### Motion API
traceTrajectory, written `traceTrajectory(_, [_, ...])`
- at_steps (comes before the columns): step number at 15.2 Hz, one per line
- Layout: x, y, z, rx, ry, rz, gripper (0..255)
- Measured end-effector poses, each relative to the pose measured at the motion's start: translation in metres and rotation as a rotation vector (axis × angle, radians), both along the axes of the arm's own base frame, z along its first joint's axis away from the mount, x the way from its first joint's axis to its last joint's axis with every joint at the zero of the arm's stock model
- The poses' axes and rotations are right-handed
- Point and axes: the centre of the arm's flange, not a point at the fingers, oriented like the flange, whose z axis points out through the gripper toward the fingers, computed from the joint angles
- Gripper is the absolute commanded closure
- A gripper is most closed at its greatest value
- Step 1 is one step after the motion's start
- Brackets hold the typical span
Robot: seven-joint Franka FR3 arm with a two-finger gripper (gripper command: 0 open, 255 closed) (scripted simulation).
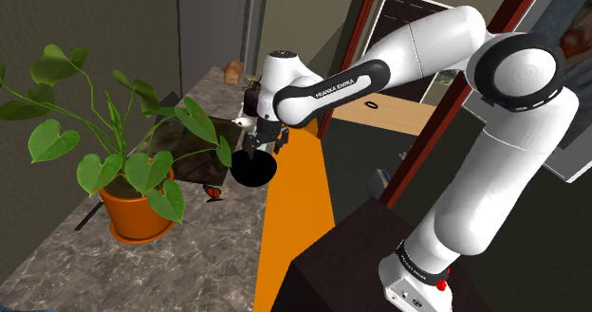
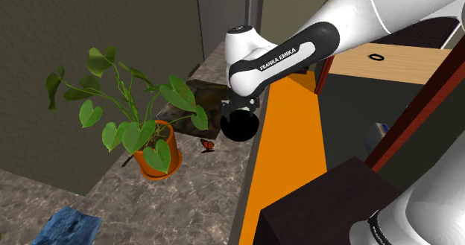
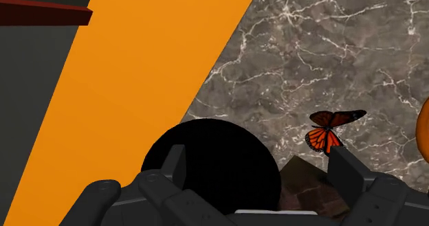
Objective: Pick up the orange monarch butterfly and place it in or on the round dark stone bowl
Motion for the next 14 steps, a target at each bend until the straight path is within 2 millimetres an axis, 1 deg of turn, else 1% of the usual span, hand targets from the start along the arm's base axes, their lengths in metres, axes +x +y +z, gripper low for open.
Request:
traceTrajectory(3, [0.017,0.024,-0.030,-0.003,0.014,-0.015,0])
traceTrajectory(7, [0.046,0.044,-0.069,-0.007,0.032,-0.037,0])
traceTrajectory(9, [0.057,0.059,-0.086,-0.010,0.042,-0.047,0])
traceTrajectory(14, [0.087,0.090,-0.139,-0.015,0.065,-0.073,0])
